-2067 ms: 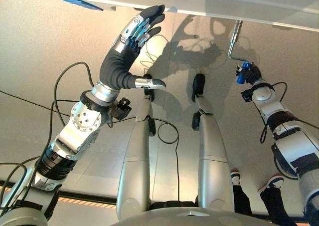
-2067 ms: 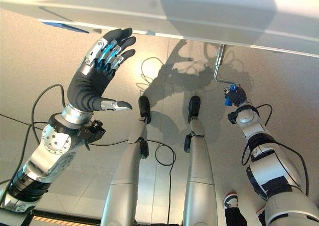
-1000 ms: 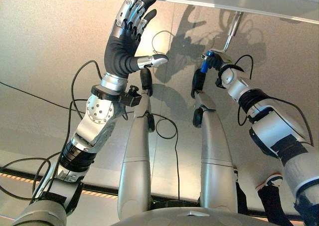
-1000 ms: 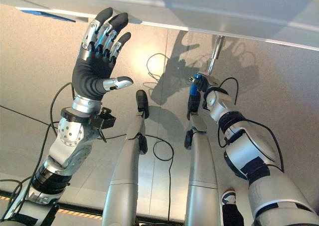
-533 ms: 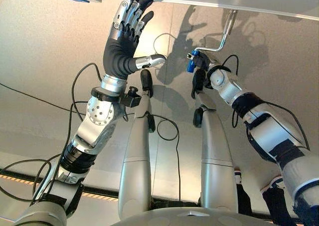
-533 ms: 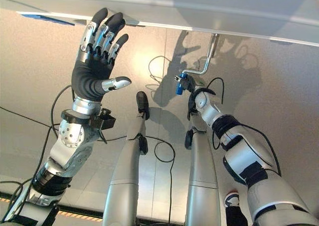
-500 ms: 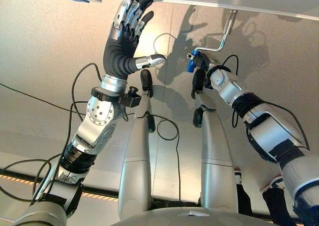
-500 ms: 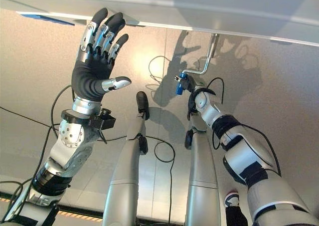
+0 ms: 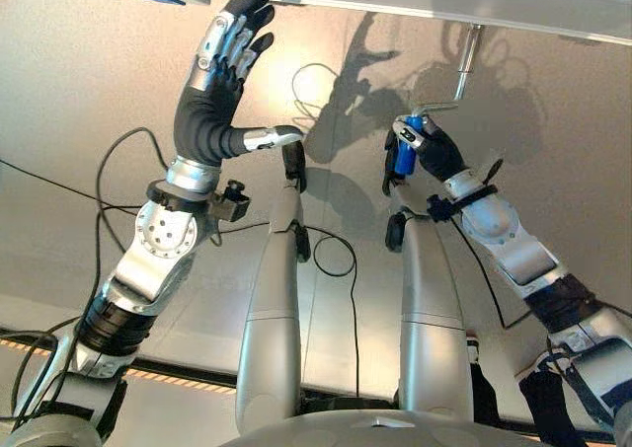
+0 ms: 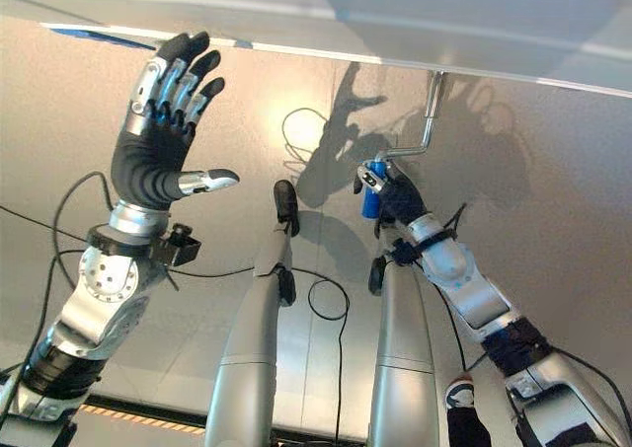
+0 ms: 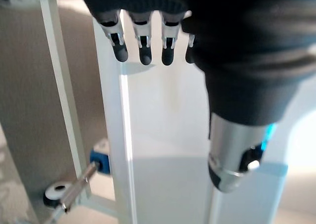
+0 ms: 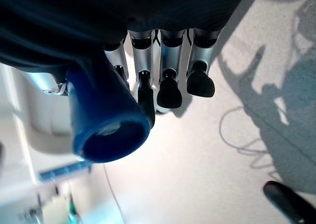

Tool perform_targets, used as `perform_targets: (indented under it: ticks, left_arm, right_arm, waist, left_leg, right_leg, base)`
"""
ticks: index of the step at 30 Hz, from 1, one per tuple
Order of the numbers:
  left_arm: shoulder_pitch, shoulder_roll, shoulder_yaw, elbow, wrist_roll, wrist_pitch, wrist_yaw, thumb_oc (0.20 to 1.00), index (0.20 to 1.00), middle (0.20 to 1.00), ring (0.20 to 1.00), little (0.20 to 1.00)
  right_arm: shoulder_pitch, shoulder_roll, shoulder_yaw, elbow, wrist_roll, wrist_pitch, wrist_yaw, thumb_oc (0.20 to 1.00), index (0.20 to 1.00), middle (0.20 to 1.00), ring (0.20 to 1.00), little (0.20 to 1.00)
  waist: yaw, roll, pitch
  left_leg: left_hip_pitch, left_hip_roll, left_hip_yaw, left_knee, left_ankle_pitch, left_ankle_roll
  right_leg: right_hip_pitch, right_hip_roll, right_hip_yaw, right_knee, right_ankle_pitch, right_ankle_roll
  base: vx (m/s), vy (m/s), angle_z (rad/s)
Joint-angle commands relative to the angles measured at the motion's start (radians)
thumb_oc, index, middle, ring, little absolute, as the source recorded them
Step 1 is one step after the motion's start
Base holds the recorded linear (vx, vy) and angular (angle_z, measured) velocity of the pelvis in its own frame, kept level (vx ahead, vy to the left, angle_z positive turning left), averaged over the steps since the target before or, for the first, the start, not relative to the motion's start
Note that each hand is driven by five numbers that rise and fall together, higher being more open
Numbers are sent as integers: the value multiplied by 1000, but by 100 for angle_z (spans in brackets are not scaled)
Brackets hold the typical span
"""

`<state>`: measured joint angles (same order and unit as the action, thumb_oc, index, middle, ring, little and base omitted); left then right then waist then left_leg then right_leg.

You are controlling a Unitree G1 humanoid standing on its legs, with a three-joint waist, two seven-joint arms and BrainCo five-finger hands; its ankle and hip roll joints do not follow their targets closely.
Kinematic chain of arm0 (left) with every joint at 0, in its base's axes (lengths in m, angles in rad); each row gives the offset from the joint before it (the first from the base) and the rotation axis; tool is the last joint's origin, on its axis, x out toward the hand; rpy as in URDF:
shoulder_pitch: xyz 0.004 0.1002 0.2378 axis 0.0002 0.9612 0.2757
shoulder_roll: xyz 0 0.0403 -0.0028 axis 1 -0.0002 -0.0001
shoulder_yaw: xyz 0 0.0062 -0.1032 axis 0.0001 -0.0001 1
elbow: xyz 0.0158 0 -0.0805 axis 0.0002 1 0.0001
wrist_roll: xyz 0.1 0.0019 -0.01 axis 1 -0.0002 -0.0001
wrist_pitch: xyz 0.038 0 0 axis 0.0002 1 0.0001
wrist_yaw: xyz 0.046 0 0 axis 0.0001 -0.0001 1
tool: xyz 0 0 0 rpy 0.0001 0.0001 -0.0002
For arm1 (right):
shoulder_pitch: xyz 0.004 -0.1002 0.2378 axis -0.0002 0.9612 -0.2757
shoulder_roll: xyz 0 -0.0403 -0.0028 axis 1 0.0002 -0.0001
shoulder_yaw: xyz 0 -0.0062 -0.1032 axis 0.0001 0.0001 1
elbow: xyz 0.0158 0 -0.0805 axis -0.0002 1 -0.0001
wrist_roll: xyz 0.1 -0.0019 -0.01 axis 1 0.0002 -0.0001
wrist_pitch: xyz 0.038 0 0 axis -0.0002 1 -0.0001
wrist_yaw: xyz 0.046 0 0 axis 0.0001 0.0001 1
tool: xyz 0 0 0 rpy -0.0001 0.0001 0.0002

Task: Raise the hospital bed

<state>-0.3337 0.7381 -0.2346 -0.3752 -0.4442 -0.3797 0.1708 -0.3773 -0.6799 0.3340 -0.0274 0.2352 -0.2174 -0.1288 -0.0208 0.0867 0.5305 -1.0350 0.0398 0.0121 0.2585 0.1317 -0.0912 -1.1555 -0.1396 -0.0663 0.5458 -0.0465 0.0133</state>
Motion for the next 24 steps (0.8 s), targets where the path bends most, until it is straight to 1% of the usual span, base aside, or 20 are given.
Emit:
perform_targets:
  ticks: [1, 2, 3, 4, 5, 6, 7, 8, 9, 10, 11, 12, 13, 18, 20, 21, 23, 24]
  left_arm:
    - [62, 10, 60, -122, 51, -71, -29, 1000, 1000, 1000, 1000, 1000]
    - [62, 11, 59, -122, 51, -70, -30, 1000, 1000, 1000, 1000, 1000]
    - [80, 8, 81, -125, 52, -73, -38, 1000, 1000, 1000, 1000, 1000]
    - [84, 5, 89, -126, 50, -75, -41, 1000, 1000, 1000, 1000, 1000]
    - [84, 5, 88, -126, 50, -75, -41, 1000, 1000, 1000, 1000, 1000]
    - [95, -2, 103, -131, 38, -80, -50, 1000, 1000, 1000, 1000, 1000]
    - [95, -1, 102, -131, 37, -80, -51, 1000, 1000, 1000, 1000, 1000]
    - [101, -16, 113, -134, 21, -80, -59, 1000, 1000, 1000, 1000, 1000]
    - [101, -15, 112, -135, 21, -80, -59, 1000, 1000, 1000, 1000, 1000]
    - [105, -20, 129, -138, 13, -85, -70, 1000, 1000, 1000, 1000, 1000]
    - [105, -20, 128, -138, 12, -85, -70, 1000, 1000, 1000, 1000, 1000]
    - [102, -27, 135, -139, 5, -85, -78, 1000, 1000, 1000, 1000, 1000]
    - [103, -32, 141, -139, 1, -88, -79, 1000, 1000, 1000, 1000, 1000]
    - [92, -45, 139, -142, 0, -87, -82, 1000, 1000, 1000, 1000, 1000]
    - [91, -46, 136, -138, 3, -87, -78, 1000, 1000, 1000, 1000, 1000]
    - [88, -51, 132, -136, 5, -83, -74, 1000, 1000, 1000, 1000, 1000]
    - [86, -53, 131, -134, 4, -82, -71, 1000, 1000, 1000, 1000, 1000]
    - [81, -50, 124, -132, 4, -79, -71, 1000, 1000, 1000, 1000, 1000]
  right_arm:
    - [-40, 3, -156, -200, 60, -221, -39, 200, 200, 200, 200, 200]
    - [-39, 3, -157, -202, 61, -220, -38, 200, 200, 200, 200, 200]
    - [-4, 15, -213, -217, 65, -234, -54, 200, 200, 200, 200, 200]
    - [5, 23, -238, -215, 70, -241, -65, 200, 200, 200, 200, 200]
    - [7, 24, -239, -216, 71, -241, -64, 200, 200, 200, 200, 200]
    - [28, 54, -292, -196, 101, -258, -88, 200, 200, 200, 200, 200]
    - [29, 54, -292, -197, 101, -258, -88, 200, 200, 200, 200, 200]
    - [43, 80, -346, -156, 114, -268, -122, 200, 200, 200, 200, 200]
    - [43, 80, -346, -155, 114, -269, -123, 200, 200, 200, 200, 200]
    - [54, 74, -395, -131, 64, -271, -167, 200, 200, 200, 200, 200]
    - [54, 74, -395, -131, 61, -271, -170, 200, 200, 200, 200, 200]
    - [47, 77, -443, -76, 27, -275, -231, 200, 200, 200, 200, 200]
    - [50, 82, -461, -74, 10, -274, -250, 200, 200, 200, 200, 200]
    - [56, 118, -500, -20, 3, -276, -308, 200, 200, 200, 200, 200]
    - [59, 126, -504, -9, 4, -276, -314, 200, 200, 200, 200, 200]
    - [57, 137, -508, 27, 5, -272, -342, 200, 200, 200, 200, 200]
    - [57, 147, -510, 54, 18, -271, -347, 200, 200, 200, 200, 200]
    - [55, 143, -512, 129, 22, -254, -372, 200, 200, 200, 200, 200]
  waist:
    - [-67, -15, -10]
    - [-67, -15, -10]
    - [-72, -17, -10]
    - [-75, -17, -10]
    - [-75, -17, -10]
    - [-79, -20, -10]
    - [-78, -20, -10]
    - [-81, -23, -10]
    - [-80, -22, -10]
    - [-83, -26, -10]
    - [-82, -25, -10]
    - [-84, -26, -10]
    - [-84, -27, -10]
    - [-85, -29, -10]
    - [-84, -29, -10]
    - [-85, -29, -10]
    - [-84, -28, -10]
    - [-83, -28, -10]
  left_leg:
    - [41, -24, 24, 107, -122, 32]
    - [41, -24, 25, 107, -122, 32]
    - [49, -22, 25, 105, -124, 31]
    - [51, -21, 27, 105, -125, 31]
    - [51, -21, 27, 105, -125, 31]
    - [57, -20, 27, 100, -126, 30]
    - [57, -20, 27, 100, -126, 30]
    - [64, -21, 26, 96, -127, 29]
    - [64, -21, 26, 95, -127, 29]
    - [68, -20, 26, 93, -129, 29]
    - [68, -20, 26, 93, -129, 29]
    - [72, -21, 24, 91, -132, 29]
    - [72, -21, 23, 91, -133, 29]
    - [76, -19, 26, 91, -138, 31]
    - [78, -19, 27, 91, -139, 32]
    - [78, -20, 28, 90, -139, 33]
    - [80, -20, 28, 88, -139, 33]
    - [83, -20, 27, 86, -139, 33]
  right_leg:
    - [105, 1, 20, -159, 102, 142]
    - [106, 1, 20, -159, 102, 142]
    - [113, 3, 22, -161, 99, 142]
    - [114, 3, 22, -160, 98, 142]
    - [114, 3, 22, -160, 98, 142]
    - [119, 4, 24, -164, 98, 142]
    - [119, 4, 24, -164, 98, 142]
    - [123, 5, 23, -164, 95, 143]
    - [124, 5, 23, -164, 95, 143]
    - [129, 5, 23, -166, 91, 143]
    - [129, 5, 22, -166, 91, 143]
    - [132, 6, 23, -168, 89, 144]
    - [130, 7, 23, -167, 87, 144]
    - [130, 7, 25, -158, 83, 143]
    - [132, 7, 26, -160, 82, 143]
    - [133, 7, 25, -163, 82, 143]
    - [134, 7, 24, -164, 82, 142]
    - [137, 7, 23, -164, 81, 142]
  base:
    - [0, 0, 0]
    - [0, 0, 0]
    - [0, 0, 0]
    - [11, -20, -4]
    - [0, 0, 0]
    - [0, 0, 0]
    - [8, -36, -1]
    - [0, 0, 0]
    - [8, -43, -2]
    - [0, 0, 0]
    - [15, -37, -2]
    - [0, 0, 0]
    - [0, 0, 0]
    - [5, -13, 0]
    - [0, 0, 0]
    - [0, 0, 0]
    - [0, 0, 0]
    - [0, 0, 0]
